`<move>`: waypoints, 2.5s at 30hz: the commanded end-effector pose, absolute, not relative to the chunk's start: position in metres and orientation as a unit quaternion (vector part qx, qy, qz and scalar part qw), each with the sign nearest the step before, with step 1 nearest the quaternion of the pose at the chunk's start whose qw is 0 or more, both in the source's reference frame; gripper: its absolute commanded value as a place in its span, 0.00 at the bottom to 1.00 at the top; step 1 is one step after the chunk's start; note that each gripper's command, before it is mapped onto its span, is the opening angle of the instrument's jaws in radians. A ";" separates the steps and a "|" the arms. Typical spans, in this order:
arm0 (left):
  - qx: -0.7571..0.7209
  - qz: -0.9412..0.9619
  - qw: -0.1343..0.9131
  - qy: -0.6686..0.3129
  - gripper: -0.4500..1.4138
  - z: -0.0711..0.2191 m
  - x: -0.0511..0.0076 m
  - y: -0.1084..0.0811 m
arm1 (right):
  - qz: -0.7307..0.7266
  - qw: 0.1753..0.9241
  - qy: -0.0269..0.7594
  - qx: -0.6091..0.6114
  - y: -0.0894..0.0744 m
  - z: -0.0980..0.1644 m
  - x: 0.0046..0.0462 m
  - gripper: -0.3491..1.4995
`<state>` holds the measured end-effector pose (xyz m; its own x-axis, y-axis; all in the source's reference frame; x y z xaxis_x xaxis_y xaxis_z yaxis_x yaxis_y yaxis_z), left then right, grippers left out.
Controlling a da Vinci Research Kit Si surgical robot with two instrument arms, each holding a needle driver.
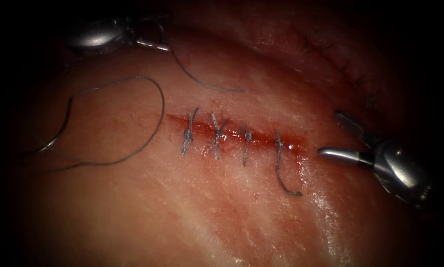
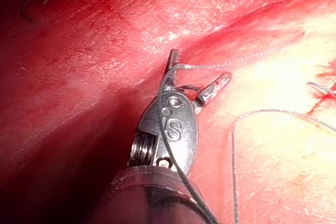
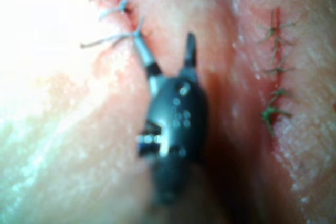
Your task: Wound Closure
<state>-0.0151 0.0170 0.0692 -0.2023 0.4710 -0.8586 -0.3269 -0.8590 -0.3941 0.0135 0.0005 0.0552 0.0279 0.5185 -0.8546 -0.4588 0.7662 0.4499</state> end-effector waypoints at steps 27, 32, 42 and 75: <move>-0.410 0.832 0.270 -0.258 0.53 0.056 -0.0161 0.008 | 0.324 0.722 0.610 0.037 -0.002 0.057 0.0165 0.99; -0.369 0.847 0.243 -0.297 0.30 0.052 -0.0137 0.007 | 0.323 0.723 0.610 0.043 -0.002 0.057 0.0168 0.99; -0.292 0.894 0.186 -0.286 0.32 0.052 -0.0136 0.007 | 0.321 0.727 0.605 0.055 -0.002 0.056 0.0178 0.98; -0.377 0.921 0.096 0.017 0.29 0.053 -0.0151 0.012 | 0.245 0.809 0.533 0.041 0.001 0.048 0.0349 0.92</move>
<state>-0.0144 0.0128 0.0526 -0.7210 0.1300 -0.6806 -0.1808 -0.9835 0.0036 0.0343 0.0018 0.0475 0.3144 0.4386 -0.8419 -0.3536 0.8771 0.3249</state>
